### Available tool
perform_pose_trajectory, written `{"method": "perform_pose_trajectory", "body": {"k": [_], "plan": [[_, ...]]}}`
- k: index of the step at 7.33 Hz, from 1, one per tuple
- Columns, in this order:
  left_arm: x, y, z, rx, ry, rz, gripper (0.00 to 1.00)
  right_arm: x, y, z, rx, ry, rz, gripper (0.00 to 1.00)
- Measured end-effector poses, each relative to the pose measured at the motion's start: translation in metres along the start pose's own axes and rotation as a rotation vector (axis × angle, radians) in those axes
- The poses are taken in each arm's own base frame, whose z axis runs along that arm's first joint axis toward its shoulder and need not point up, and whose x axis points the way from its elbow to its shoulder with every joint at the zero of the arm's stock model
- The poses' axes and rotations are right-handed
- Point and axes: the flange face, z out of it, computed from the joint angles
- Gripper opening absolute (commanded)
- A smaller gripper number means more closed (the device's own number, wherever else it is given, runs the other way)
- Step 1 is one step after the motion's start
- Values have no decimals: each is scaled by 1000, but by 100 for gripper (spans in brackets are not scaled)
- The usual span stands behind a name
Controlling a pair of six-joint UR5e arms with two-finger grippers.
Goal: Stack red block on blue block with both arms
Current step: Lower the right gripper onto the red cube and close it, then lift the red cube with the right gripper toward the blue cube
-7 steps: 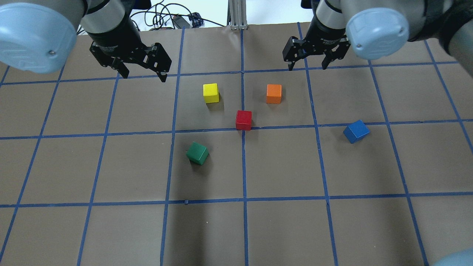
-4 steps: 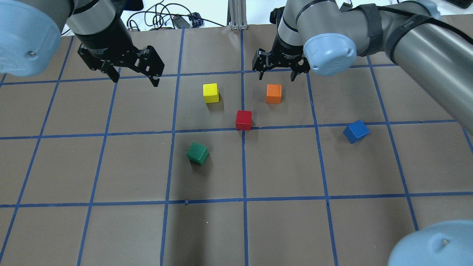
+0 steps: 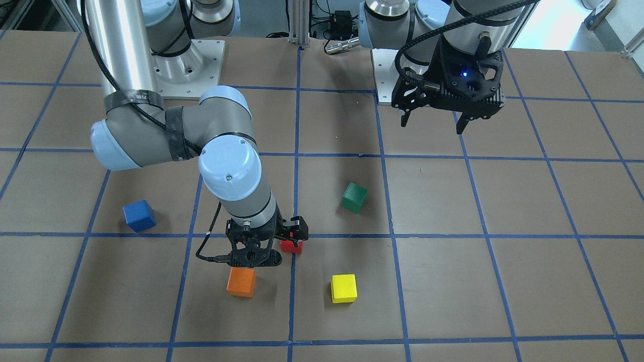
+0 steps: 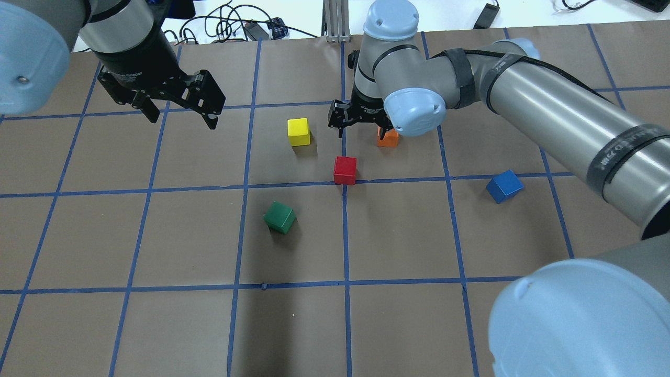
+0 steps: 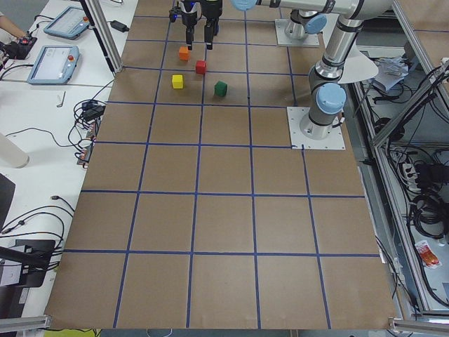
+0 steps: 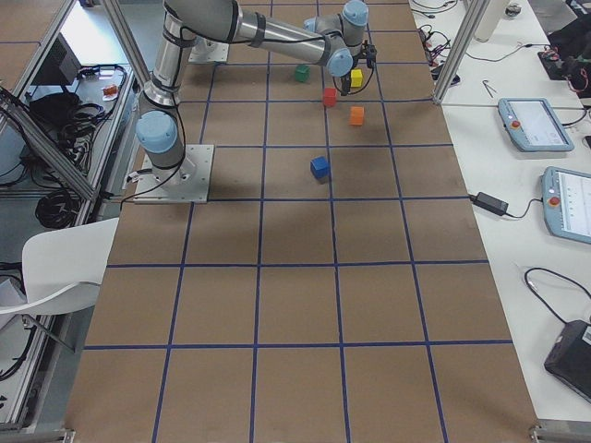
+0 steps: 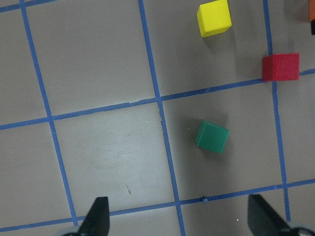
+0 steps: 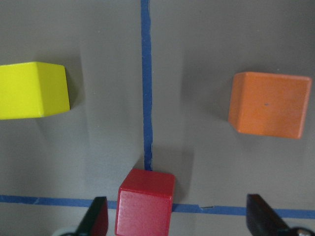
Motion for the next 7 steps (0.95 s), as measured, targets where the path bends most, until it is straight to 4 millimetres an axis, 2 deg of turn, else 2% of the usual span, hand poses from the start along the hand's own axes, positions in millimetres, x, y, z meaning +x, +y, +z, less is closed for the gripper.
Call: {"method": "perform_pose_trajectory", "body": {"k": [3,4,5,6,7], "plan": [[-2,2,-5,17,-2,-3,100,-9,4,48,-97,-55,1,100],[-4,2,-7,23,-2,-7,100,-12,5,56,-119,-83,4,100],[-4,2,-7,26,-3,-9,100,-12,6,61,-131,-93,7,66],[-4,2,-7,28,-3,-11,100,-12,6,64,-137,-95,9,20],[-5,1,-7,28,-3,-12,100,-12,7,65,-140,-94,16,0]]}}
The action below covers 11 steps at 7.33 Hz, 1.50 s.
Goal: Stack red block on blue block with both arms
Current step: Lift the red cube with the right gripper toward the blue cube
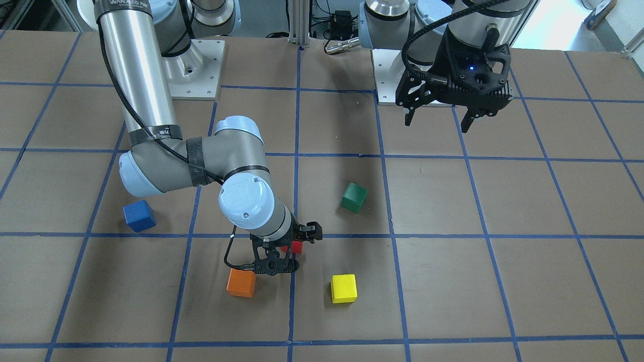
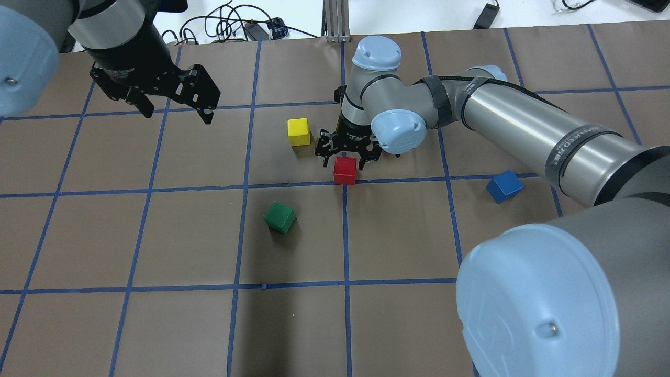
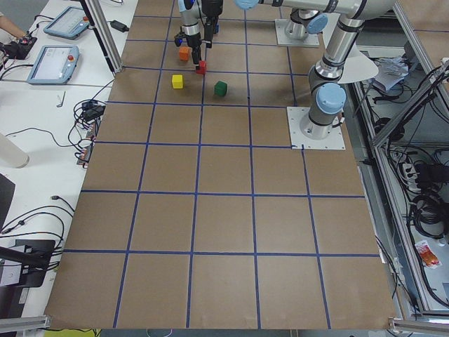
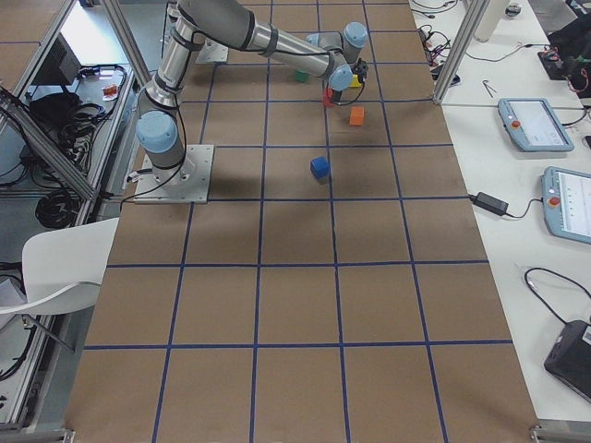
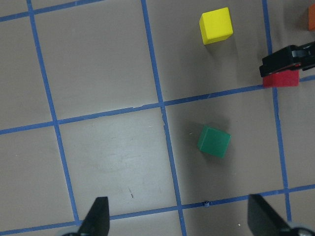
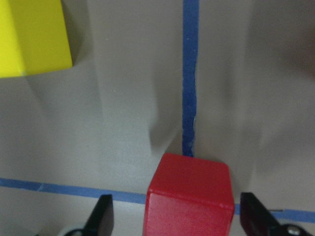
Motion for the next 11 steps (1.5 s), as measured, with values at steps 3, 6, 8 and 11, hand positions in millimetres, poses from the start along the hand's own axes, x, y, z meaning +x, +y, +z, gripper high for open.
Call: {"method": "perform_pose_trajectory", "body": {"k": [3,6,8,11], "plan": [[1,1,4,-8,2,0,100,5,6,9,-18,12,28,0],[0,2,5,-10,3,0,100,4,10,-25,3,15,25,0],[0,2,5,-10,3,-2,100,10,5,-82,6,68,40,0],[1,2,5,-11,3,-1,100,85,-2,-164,-29,129,42,0]]}}
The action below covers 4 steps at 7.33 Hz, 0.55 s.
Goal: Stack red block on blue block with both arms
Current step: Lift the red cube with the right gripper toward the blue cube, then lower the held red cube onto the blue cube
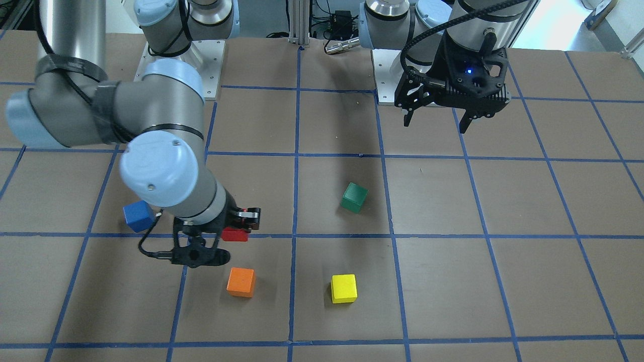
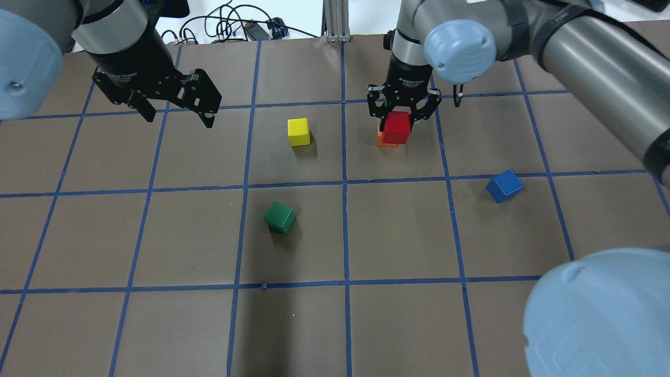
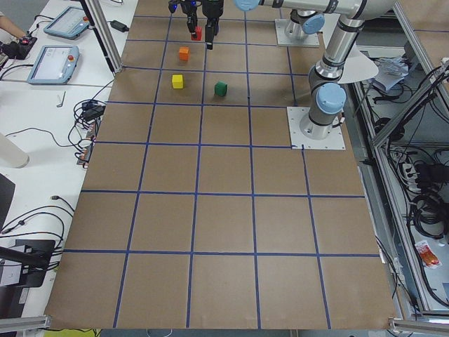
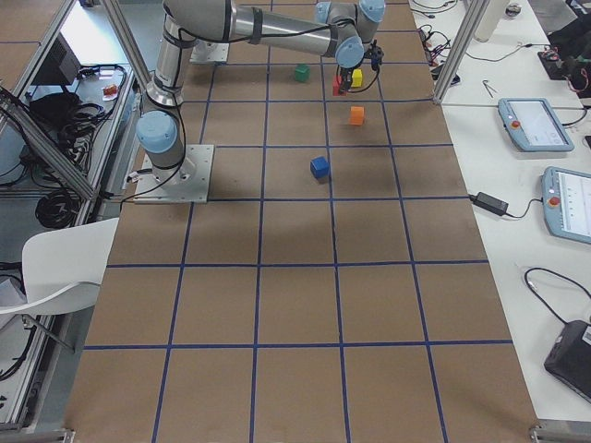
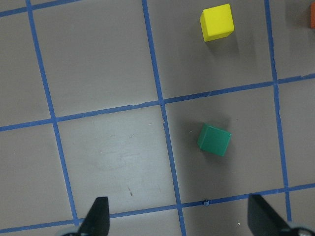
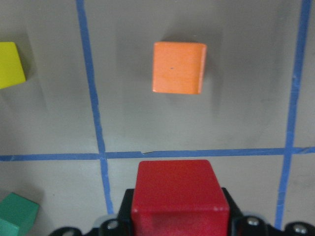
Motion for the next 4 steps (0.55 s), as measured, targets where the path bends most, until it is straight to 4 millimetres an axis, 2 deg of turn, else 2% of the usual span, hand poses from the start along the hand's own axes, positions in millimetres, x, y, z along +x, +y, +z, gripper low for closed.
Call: {"method": "perform_pose_trajectory", "body": {"k": [1,2,3,4], "plan": [[0,0,0,0,0,0,100,44,6,-20,-31,14,-33,0],[0,0,0,1,1,0,100,86,14,-31,-58,36,-80,0],[0,0,0,1,1,0,100,126,20,-29,-86,48,-129,0],[0,0,0,1,1,-1,100,157,23,-20,-96,48,-171,0]]}}
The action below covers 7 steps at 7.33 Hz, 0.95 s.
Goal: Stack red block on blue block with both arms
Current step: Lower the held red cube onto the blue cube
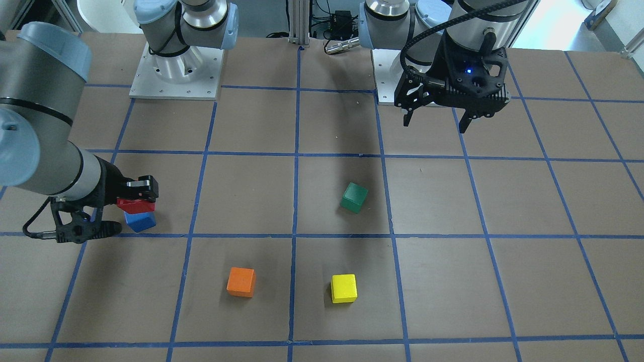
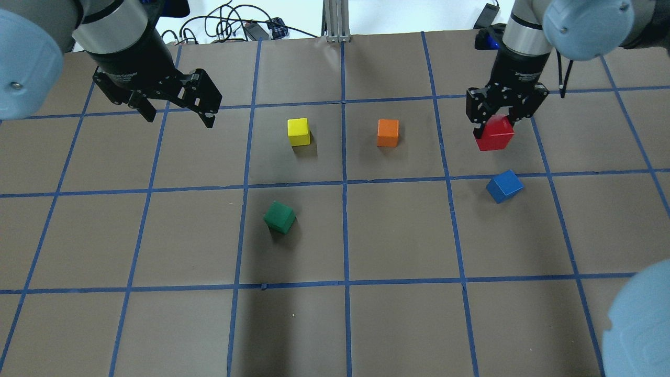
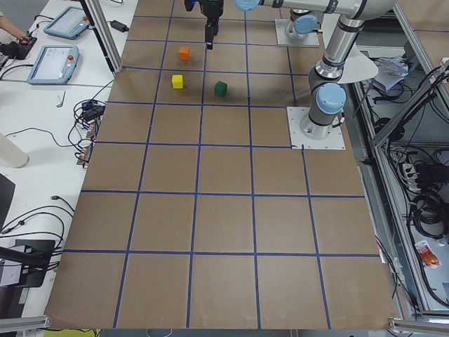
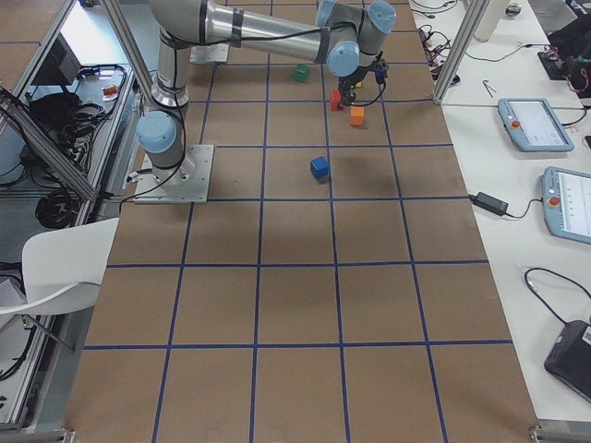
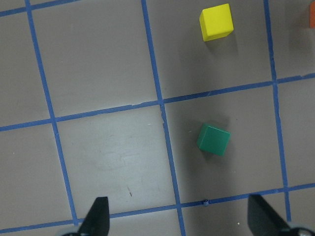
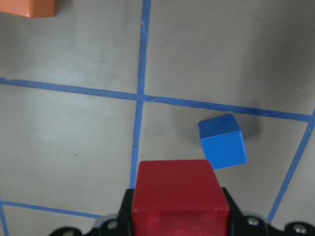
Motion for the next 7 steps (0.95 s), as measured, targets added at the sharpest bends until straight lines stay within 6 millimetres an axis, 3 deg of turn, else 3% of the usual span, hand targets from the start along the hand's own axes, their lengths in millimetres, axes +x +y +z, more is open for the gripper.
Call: {"method": "perform_pose_trajectory", "body": {"k": [1,3,7], "plan": [[0,0,0,0,0,0,100,19,3,12,19,11,-57,0],[0,0,0,1,0,1,100,36,10,37,47,40,-166,0],[1,0,1,-1,0,1,100,44,18,81,95,128,-248,0]]}}
